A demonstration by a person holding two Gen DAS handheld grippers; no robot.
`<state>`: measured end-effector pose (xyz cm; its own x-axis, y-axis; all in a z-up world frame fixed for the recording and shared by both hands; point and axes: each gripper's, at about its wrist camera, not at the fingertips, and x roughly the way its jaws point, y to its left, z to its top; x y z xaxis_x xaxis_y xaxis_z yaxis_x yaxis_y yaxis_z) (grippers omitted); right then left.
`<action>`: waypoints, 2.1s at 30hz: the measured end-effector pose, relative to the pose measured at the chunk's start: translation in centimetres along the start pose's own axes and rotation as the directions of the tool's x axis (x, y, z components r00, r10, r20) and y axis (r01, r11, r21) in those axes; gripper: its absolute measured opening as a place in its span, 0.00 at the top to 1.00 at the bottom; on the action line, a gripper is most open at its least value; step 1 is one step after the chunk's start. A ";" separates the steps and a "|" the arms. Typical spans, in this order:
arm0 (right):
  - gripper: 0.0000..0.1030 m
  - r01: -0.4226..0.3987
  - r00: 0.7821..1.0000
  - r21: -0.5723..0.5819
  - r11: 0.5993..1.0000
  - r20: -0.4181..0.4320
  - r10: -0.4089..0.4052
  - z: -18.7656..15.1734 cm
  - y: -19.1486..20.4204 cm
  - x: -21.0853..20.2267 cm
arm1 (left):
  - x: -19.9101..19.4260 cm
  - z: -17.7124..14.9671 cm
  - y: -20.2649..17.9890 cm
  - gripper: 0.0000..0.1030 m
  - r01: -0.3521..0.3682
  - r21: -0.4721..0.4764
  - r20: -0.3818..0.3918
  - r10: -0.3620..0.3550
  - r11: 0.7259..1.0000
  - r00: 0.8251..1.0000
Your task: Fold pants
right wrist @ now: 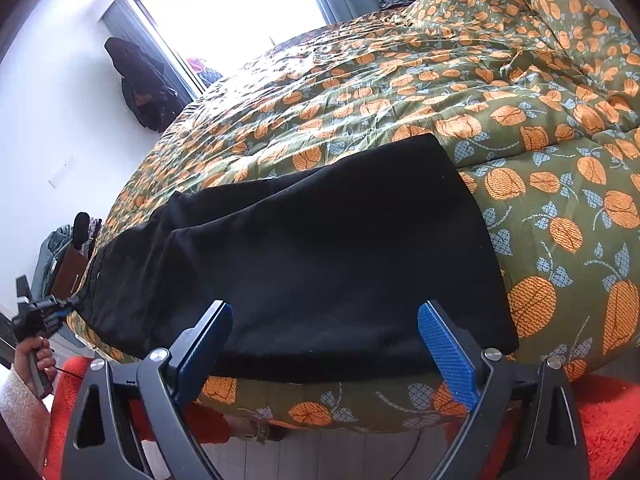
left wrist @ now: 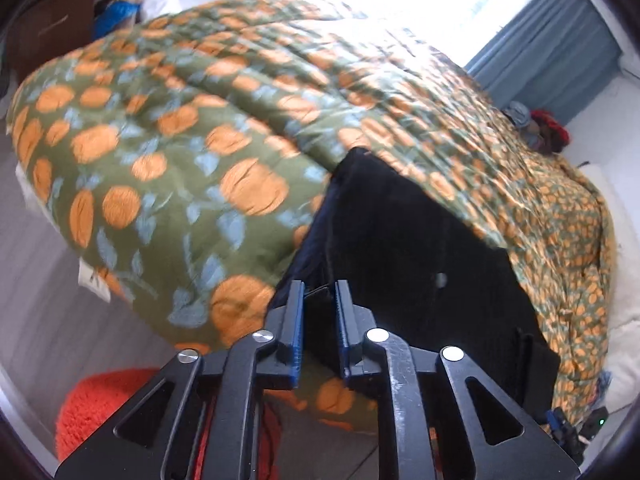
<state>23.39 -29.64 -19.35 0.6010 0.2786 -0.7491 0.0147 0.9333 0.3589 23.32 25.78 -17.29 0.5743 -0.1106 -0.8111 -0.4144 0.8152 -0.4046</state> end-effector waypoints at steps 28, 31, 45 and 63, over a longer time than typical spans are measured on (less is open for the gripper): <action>0.09 -0.006 1.000 0.012 1.000 -0.002 0.006 0.0 -0.2 0.4 | -0.6 -1.3 1.0 0.80 0.232 -0.176 0.073 -0.222 0.957 0.972; 0.09 -0.015 1.000 0.026 1.000 0.007 0.015 0.1 -0.4 0.2 | -4.0 -0.4 -3.0 0.81 0.239 -0.057 0.099 -0.233 0.969 0.967; 0.09 -0.074 0.994 0.148 0.986 0.086 0.061 0.8 -2.6 -1.5 | -3.0 -11.2 -34.4 0.69 0.493 0.459 -0.197 -0.457 0.739 0.867; 0.09 -0.503 0.864 0.263 0.823 0.130 0.486 3.3 -3.1 -1.2 | 1.5 -12.2 -24.9 0.43 0.270 0.496 -0.174 -0.211 0.825 0.962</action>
<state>25.21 -33.61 -17.71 0.6306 0.6651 -0.4001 -0.0800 0.5685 0.8188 25.87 -1.63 -13.65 0.5171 -0.3770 -0.7684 0.1634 0.9247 -0.3437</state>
